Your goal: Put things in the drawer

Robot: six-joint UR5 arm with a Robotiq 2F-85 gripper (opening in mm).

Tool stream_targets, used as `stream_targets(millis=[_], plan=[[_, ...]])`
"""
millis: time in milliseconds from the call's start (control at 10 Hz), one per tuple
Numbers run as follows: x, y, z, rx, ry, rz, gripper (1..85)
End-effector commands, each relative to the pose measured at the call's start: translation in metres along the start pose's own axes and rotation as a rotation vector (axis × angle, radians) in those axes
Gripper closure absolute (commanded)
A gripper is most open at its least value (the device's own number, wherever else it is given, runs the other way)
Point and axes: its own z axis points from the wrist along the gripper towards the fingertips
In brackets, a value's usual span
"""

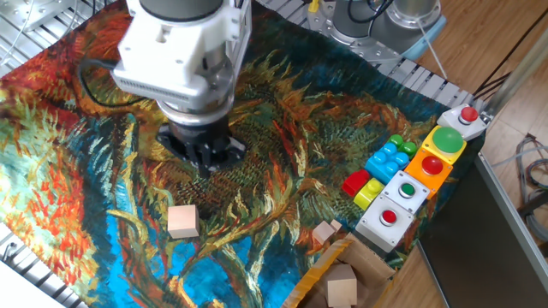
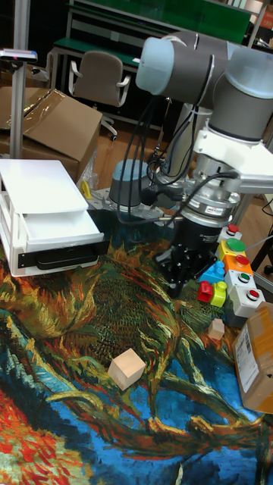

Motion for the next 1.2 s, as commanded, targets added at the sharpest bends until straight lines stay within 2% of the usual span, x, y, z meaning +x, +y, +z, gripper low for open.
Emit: stream_targets(millis=[0, 100, 200, 300, 400, 600, 700, 800, 1000, 1100], plan=[[0.008, 0.009, -0.004, -0.019, 0.036, -0.087, 84.3], [0.011, 0.011, -0.010, -0.019, 0.034, -0.067, 84.3], [0.011, 0.003, -0.011, 0.013, 0.033, -0.068, 84.3], [0.008, 0.000, -0.003, 0.010, 0.039, -0.054, 84.3], [0.007, 0.008, 0.004, -0.036, 0.034, -0.032, 84.3], [0.000, -0.002, 0.003, -0.015, -0.003, -0.060, 84.3], [0.002, -0.005, 0.000, -0.010, -0.008, -0.066, 84.3], [0.005, -0.015, -0.007, 0.015, -0.012, -0.087, 84.3], [0.012, -0.019, -0.008, 0.025, 0.017, -0.112, 84.3], [0.008, -0.018, -0.008, 0.021, 0.000, -0.123, 84.3]])
